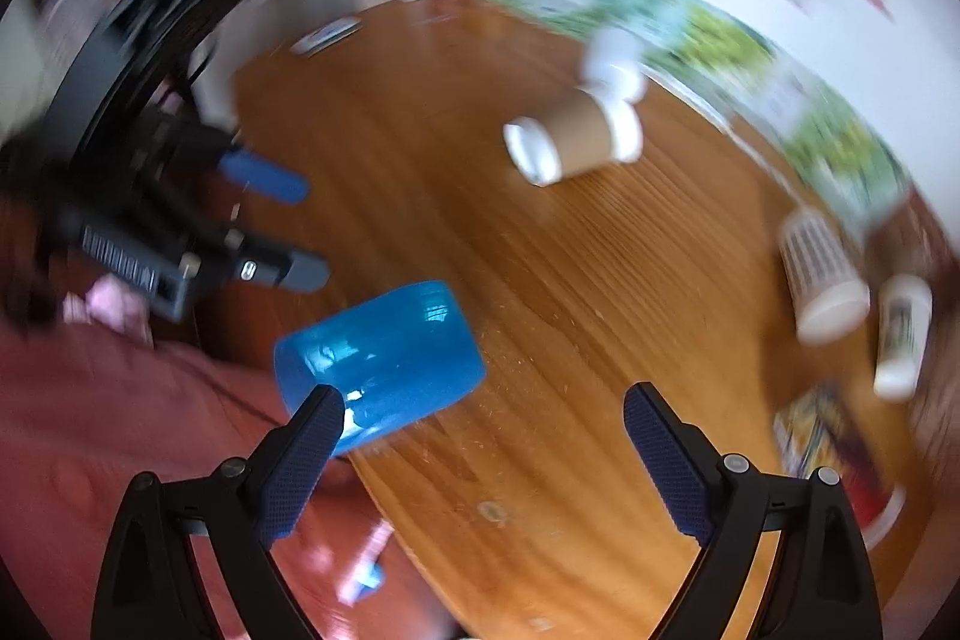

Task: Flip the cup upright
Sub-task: 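Grasp the blue cup with the right gripper while the left gripper releases it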

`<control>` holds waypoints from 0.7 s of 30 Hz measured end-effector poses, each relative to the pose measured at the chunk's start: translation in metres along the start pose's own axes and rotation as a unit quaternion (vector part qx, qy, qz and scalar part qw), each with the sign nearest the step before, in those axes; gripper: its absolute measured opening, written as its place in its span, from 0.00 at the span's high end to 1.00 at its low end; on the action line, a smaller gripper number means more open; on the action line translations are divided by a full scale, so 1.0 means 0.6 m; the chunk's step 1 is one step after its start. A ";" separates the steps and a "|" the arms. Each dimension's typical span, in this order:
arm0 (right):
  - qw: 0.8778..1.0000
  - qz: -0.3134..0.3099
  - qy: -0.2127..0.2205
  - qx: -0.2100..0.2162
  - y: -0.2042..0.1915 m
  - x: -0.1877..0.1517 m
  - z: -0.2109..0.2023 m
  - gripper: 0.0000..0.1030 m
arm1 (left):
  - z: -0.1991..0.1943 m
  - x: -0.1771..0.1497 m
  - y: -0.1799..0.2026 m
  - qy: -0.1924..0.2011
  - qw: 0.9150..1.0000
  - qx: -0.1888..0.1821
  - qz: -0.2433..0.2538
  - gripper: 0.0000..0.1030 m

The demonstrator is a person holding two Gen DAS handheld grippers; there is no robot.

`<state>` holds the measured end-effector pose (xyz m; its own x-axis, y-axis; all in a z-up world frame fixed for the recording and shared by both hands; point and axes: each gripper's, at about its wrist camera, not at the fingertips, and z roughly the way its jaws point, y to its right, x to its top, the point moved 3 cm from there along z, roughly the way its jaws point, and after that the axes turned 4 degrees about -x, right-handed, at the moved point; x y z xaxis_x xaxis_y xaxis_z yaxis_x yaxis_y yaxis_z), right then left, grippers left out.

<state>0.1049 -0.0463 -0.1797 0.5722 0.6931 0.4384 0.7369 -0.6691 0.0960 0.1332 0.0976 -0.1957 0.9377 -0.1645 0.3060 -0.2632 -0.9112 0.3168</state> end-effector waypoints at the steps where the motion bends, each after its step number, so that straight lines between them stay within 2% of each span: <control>1: 1.000 -0.028 0.001 -0.003 -0.006 0.002 0.001 0.08 | 0.000 -0.003 -0.002 0.000 1.000 0.000 -0.002 0.20; 5: 0.989 -0.147 0.002 -0.013 -0.032 0.011 0.008 0.08 | -0.002 -0.011 -0.008 0.003 1.000 0.001 -0.006 0.20; 12: 0.947 -0.321 -0.002 -0.020 -0.079 0.012 0.031 0.08 | -0.005 -0.029 -0.016 0.005 1.000 -0.001 -0.021 0.20; 18: 0.892 -0.451 0.001 -0.028 -0.117 0.006 0.056 0.08 | -0.010 -0.042 -0.028 0.007 0.999 -0.008 -0.047 0.20; 21: 0.859 -0.512 0.006 -0.027 -0.137 -0.002 0.061 0.08 | -0.012 -0.047 -0.033 0.005 0.998 -0.009 -0.055 0.20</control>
<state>0.0570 0.0176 -0.2205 -0.3688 0.9232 0.1081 0.8338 0.2772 0.4774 0.1104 0.1232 -0.2044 0.9590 -0.0590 0.2771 -0.1620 -0.9165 0.3656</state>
